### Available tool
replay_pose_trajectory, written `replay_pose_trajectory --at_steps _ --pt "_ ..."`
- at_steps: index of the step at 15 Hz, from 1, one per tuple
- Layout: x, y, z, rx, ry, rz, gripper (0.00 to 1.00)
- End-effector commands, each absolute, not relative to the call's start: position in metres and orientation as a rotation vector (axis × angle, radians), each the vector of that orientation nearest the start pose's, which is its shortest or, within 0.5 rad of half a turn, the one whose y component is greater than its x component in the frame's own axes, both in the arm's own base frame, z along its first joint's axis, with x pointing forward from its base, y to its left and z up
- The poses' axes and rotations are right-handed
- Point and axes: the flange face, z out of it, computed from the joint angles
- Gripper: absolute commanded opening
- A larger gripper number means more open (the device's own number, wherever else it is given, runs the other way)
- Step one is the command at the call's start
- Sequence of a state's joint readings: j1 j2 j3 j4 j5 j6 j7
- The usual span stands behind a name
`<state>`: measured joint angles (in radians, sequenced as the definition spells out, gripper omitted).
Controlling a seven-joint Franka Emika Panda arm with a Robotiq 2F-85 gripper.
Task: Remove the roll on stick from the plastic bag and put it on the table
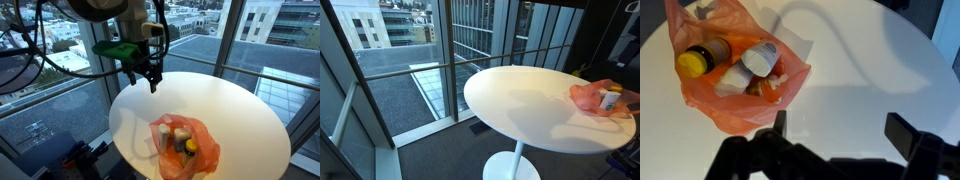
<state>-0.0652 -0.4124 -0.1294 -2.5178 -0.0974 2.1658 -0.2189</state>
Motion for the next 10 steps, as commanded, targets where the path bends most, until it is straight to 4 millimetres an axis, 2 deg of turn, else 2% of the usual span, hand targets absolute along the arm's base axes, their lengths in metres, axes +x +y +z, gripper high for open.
replay_pose_trajectory --at_steps 1,2,3,10 --pt "0.414 -0.105 0.424 -3.215 -0.137 0.023 1.0" --pt "0.414 -0.108 0.421 -3.226 -0.125 0.036 1.0" --pt "0.408 -0.097 0.42 -3.204 -0.124 -0.012 1.0" --pt "0.41 -0.105 0.411 -3.216 -0.122 0.007 1.0"
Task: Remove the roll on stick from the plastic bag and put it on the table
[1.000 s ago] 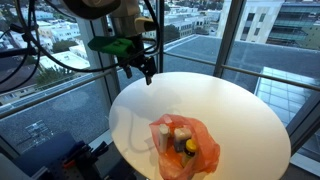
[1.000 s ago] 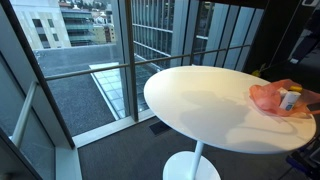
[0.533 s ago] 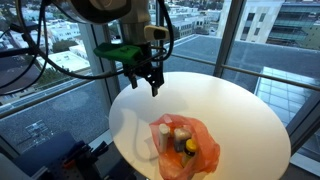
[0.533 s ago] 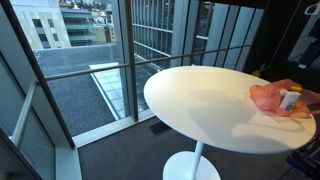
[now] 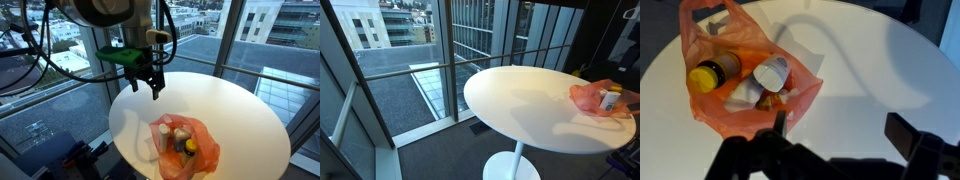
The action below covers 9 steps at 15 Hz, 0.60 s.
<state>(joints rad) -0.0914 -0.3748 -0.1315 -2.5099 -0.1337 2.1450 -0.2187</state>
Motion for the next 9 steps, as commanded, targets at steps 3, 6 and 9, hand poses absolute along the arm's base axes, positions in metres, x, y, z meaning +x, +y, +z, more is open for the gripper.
replay_pose_trajectory --at_steps 3,6,9 --pt "0.413 -0.114 0.402 -3.217 -0.11 0.022 1.0" --pt "0.416 -0.126 0.383 -3.248 -0.1 0.036 1.0" --pt "0.42 -0.143 0.361 -3.257 -0.1 0.069 1.0"
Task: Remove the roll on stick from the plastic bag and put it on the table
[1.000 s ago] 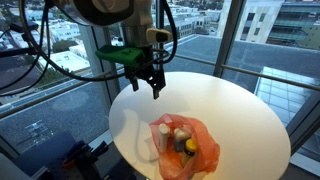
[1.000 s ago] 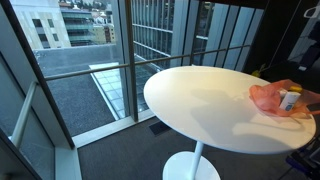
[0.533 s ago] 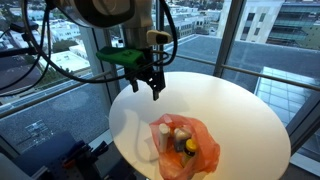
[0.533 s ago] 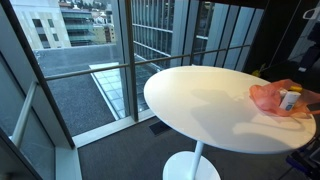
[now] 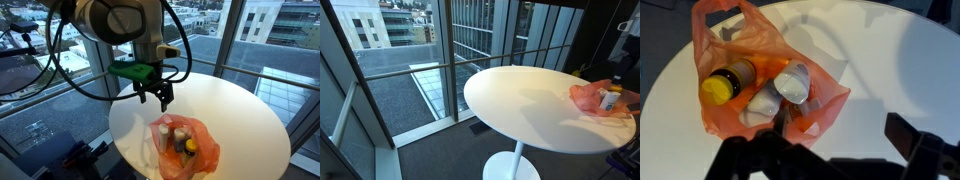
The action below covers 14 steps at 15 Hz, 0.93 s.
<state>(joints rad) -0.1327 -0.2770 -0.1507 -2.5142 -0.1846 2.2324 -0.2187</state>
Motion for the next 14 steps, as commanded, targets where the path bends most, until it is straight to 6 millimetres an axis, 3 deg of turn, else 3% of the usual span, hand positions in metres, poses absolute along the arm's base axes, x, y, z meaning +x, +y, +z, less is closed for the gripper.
replay_pose_trajectory --at_steps 1,8,14 --pt "0.422 -0.148 0.355 -3.256 -0.1 0.079 1.0" --pt "0.427 -0.166 0.316 -3.241 -0.178 0.1 1.0" --pt "0.429 -0.169 0.299 -3.231 -0.267 0.105 1.0"
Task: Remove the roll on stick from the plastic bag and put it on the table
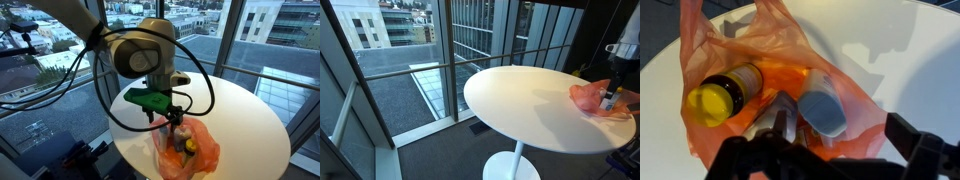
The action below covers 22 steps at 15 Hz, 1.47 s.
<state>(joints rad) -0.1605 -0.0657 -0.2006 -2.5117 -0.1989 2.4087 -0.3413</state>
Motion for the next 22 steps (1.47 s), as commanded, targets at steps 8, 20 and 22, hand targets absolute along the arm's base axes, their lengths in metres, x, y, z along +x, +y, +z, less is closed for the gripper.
replay_pose_trajectory --at_steps 8,20,22 --pt "0.427 -0.175 0.301 -3.213 -0.305 0.102 0.45" --pt "0.43 -0.154 0.341 -3.232 -0.318 0.036 0.11" --pt "0.433 -0.138 0.352 -3.226 -0.357 0.023 0.11"
